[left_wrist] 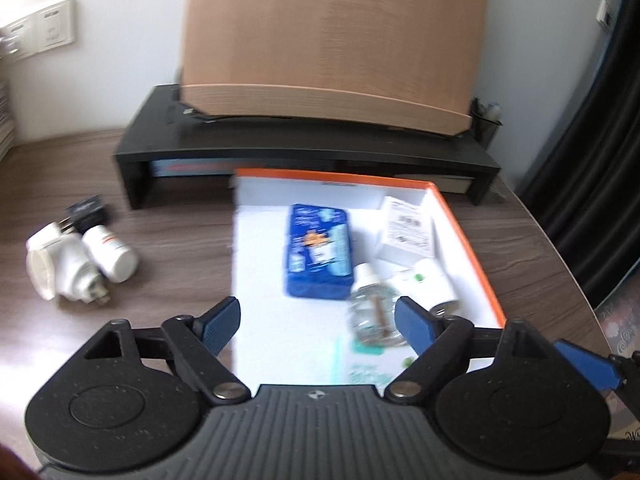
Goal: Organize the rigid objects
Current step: 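Lower the refill bottle and card box into the box and open both tools, then withdraw both tools from the box toward the white adapters, then grasp the white round plug adapter with left tool while right tool grasps the vitamin bottle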
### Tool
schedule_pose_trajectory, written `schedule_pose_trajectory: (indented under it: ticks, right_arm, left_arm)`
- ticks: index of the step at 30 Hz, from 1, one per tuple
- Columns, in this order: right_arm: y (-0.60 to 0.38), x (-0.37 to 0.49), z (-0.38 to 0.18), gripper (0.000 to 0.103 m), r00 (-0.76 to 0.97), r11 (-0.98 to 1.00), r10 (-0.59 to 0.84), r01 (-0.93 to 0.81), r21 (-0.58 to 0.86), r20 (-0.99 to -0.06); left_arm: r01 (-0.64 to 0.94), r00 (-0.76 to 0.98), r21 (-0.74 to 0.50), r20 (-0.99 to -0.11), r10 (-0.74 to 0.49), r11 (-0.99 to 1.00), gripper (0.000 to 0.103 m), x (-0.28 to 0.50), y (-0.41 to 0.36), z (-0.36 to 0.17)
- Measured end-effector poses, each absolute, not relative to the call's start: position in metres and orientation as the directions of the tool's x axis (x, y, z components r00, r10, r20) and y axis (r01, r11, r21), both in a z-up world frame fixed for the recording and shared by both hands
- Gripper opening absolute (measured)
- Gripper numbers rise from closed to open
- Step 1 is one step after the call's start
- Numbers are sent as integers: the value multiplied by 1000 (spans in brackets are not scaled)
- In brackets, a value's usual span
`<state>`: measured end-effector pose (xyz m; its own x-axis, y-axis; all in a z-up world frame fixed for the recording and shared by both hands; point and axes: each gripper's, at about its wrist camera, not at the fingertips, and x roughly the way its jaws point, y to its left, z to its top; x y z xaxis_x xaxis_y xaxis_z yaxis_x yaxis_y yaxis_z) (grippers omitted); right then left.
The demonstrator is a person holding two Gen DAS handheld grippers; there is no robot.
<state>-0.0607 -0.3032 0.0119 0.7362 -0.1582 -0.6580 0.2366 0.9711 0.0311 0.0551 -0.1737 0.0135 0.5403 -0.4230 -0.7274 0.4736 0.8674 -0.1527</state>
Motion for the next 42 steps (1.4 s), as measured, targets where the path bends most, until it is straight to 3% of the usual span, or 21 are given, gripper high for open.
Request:
schedule_pose_trajectory:
  ticks: [22,42]
  right_arm:
    - [-194,-5,9,79,743,999,38,-12,43,-668]
    - [-199,28,-6,80,711,995,-33,90,45,-703]
  left_arm:
    - [158,639,-158,-736,-223,975,90,77,-22,14]
    - [162,611,-169,-757,-234,972,99,159,-13,-21]
